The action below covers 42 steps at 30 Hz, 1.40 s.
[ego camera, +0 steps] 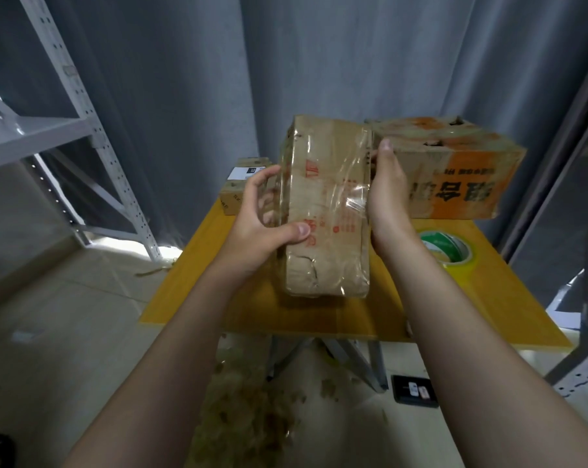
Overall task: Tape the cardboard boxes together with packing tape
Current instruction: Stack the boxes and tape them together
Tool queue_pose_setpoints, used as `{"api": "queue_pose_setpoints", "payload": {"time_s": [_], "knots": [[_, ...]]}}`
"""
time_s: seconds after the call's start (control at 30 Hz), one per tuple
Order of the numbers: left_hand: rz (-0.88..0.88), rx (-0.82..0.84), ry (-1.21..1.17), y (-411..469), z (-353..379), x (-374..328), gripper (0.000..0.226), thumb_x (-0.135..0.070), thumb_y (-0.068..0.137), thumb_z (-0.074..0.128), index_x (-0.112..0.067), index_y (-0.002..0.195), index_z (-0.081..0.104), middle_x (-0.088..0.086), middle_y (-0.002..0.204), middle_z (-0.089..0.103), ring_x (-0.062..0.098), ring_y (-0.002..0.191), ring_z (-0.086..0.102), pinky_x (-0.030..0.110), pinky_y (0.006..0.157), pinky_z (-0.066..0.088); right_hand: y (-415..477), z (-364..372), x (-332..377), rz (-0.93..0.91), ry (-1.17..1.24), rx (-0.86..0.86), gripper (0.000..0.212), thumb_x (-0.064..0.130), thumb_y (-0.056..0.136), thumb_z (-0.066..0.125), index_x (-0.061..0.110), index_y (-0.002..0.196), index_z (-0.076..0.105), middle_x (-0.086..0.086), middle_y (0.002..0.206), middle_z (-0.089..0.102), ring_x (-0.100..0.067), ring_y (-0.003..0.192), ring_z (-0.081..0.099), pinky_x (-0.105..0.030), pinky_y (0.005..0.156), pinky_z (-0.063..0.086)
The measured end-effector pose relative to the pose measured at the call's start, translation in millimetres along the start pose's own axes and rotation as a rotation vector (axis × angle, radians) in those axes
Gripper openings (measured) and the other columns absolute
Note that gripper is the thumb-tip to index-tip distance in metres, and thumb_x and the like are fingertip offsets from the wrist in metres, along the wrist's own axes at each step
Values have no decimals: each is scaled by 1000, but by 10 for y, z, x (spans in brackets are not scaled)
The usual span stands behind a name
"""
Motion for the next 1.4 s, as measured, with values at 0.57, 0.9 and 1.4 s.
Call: {"api": "queue_pose_setpoints", "payload": {"time_s": [0.57, 0.9, 1.4], "knots": [[-112, 69, 611, -21, 179, -168, 158, -65, 54, 94, -35, 163, -16, -2, 166, 0, 15, 156, 12, 37, 128, 17, -164, 190, 179, -86, -243, -27, 54, 71, 98, 25, 30, 128, 43, -7, 140, 35, -31, 139, 35, -39, 102, 25], [-74, 102, 433, -79, 183, -6, 147, -54, 58, 92, -33, 166, -6, -7, 166, 14, 1, 147, 24, 13, 115, 24, -435, 142, 378, -412, -564, -230, 66, 65, 99, 33, 11, 135, 42, -13, 134, 37, -30, 123, 39, -42, 105, 36], [-54, 162, 127, -129, 36, 96, 117, -18, 75, 87, -34, 166, 15, -7, 158, 47, 16, 135, 58, 39, 109, 52, -98, -265, 163, -388, -177, -137, 20, 17, 110, 47, 4, 125, 44, 11, 95, 51, 19, 80, 55, -6, 70, 44]]}}
Point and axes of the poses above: each hand's wrist, its own y-axis towards the middle knuckle, its own z-axis out of the palm, x = y × z, the point moved 9 cm from there along y, towards the middle knuckle
